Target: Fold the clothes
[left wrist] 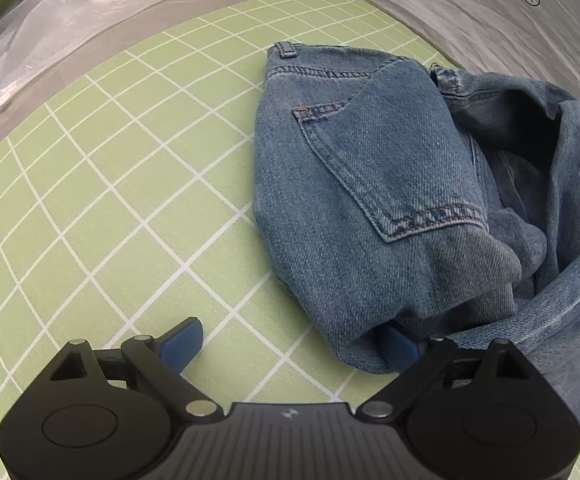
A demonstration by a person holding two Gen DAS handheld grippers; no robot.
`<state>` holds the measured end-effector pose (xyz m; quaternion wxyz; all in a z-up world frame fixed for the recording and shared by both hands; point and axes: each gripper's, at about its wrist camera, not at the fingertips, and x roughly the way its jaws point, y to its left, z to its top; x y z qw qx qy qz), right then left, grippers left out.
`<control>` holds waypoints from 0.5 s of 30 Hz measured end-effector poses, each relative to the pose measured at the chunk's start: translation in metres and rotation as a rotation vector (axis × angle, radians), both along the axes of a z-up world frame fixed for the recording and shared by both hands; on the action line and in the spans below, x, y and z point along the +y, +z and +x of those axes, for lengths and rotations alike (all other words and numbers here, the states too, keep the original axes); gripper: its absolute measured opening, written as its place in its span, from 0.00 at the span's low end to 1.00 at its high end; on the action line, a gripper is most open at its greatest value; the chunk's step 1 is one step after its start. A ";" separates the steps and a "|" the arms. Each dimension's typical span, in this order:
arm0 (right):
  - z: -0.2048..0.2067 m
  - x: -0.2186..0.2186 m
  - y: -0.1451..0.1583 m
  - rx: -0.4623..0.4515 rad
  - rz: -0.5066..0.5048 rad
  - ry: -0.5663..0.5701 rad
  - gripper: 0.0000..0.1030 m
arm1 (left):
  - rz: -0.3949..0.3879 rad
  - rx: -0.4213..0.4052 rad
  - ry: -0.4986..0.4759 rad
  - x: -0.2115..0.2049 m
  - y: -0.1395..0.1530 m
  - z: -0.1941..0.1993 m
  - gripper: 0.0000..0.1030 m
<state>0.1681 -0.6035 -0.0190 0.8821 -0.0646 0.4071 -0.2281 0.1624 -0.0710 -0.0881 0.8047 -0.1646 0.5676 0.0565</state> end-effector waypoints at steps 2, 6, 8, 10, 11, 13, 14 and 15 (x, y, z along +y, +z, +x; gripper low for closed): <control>-0.014 0.017 0.000 -0.015 0.065 0.002 0.69 | -0.005 -0.001 -0.005 0.006 0.002 0.000 0.91; -0.016 0.057 0.009 -0.055 0.140 0.052 0.81 | -0.006 -0.009 -0.034 0.016 0.007 0.006 0.91; -0.012 0.080 0.015 -0.078 0.160 0.088 0.84 | -0.005 -0.011 -0.056 0.021 0.009 0.010 0.91; 0.000 0.104 0.020 -0.102 0.181 0.111 0.84 | -0.004 -0.023 -0.081 0.031 0.012 0.016 0.91; 0.008 0.116 0.022 -0.115 0.198 0.115 0.84 | -0.008 -0.032 -0.092 0.037 0.014 0.022 0.91; 0.024 0.140 0.029 -0.143 0.245 0.124 0.85 | -0.029 -0.049 -0.100 0.049 0.018 0.032 0.91; 0.033 0.152 0.032 -0.157 0.273 0.130 0.85 | -0.048 -0.055 -0.097 0.056 0.019 0.039 0.91; 0.039 0.163 0.034 -0.171 0.299 0.141 0.86 | -0.061 -0.059 -0.094 0.061 0.018 0.046 0.91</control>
